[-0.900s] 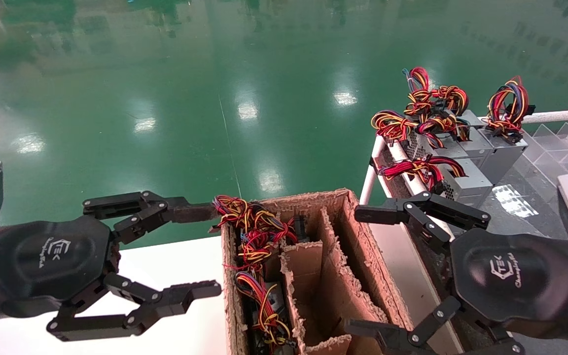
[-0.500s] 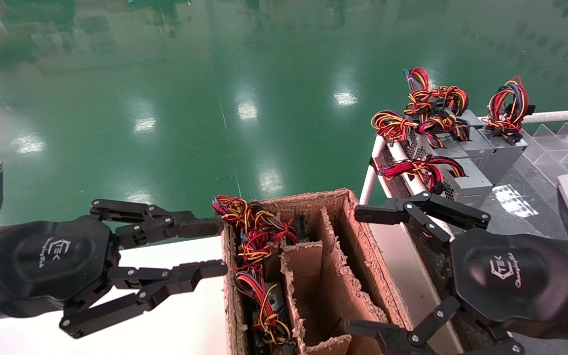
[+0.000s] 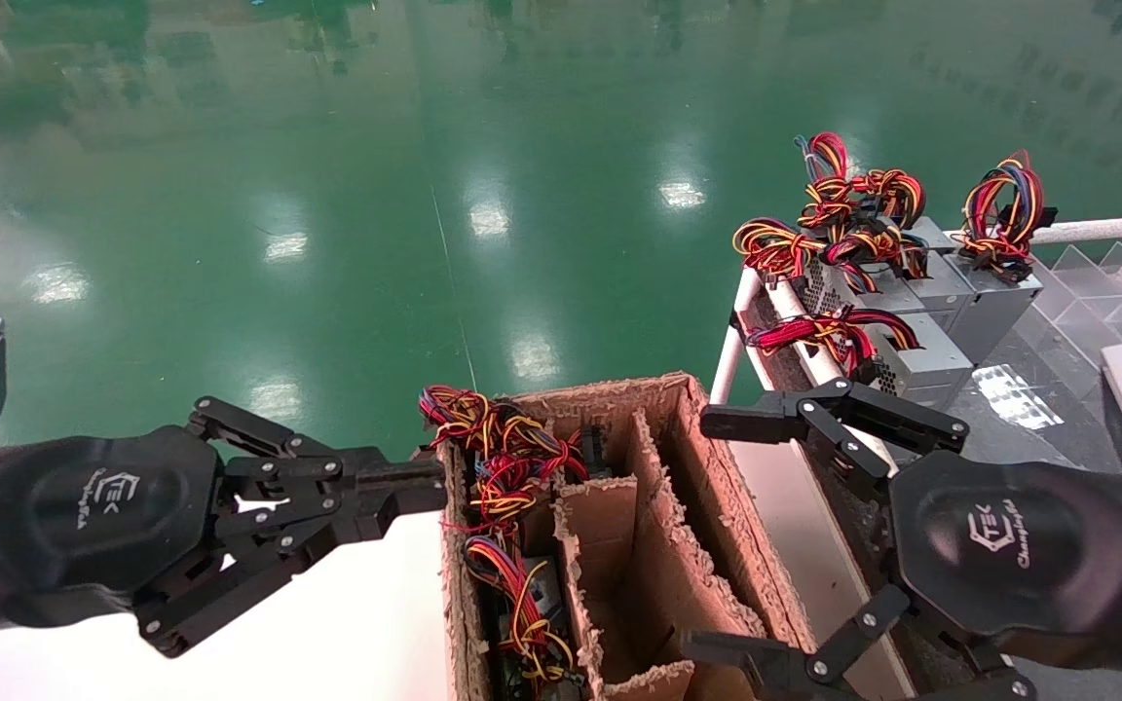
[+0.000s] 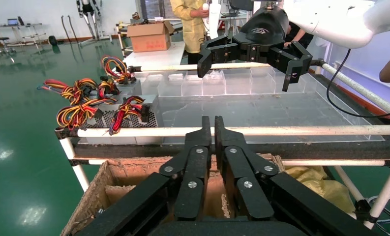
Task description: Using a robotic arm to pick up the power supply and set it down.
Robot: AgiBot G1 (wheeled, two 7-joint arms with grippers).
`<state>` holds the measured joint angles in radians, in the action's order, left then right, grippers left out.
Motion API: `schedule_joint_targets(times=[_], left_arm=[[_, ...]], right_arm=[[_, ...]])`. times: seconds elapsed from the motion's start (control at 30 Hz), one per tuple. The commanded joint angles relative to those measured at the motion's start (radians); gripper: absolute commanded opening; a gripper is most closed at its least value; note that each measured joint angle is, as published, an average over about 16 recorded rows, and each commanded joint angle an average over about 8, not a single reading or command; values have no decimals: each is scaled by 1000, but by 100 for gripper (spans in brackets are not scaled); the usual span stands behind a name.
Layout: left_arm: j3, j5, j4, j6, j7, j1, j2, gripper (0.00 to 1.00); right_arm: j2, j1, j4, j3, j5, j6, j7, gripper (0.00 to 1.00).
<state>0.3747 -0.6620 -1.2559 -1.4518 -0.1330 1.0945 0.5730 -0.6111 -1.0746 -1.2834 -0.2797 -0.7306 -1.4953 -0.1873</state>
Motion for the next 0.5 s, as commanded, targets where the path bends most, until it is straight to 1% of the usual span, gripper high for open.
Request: schedule_joint_targets(times=[0.03,0.07,0.3,0.33,0.5], left_arm=[[0,0,0,0,0,0,0,0],[0,0,0,0,0,0,0,2],[0,0,0,0,0,0,0,90],[0,0,0,0,0,0,0,100],[0,0,0,0,0,0,0,100]], right_arm=[[0,0,0,0,0,0,0,100],[0,0,0,0,0,0,0,100],[0,0,0,0,0,0,0,100],[0,0,0,0,0,0,0,100],[0,0,0,0,0,0,0,100]])
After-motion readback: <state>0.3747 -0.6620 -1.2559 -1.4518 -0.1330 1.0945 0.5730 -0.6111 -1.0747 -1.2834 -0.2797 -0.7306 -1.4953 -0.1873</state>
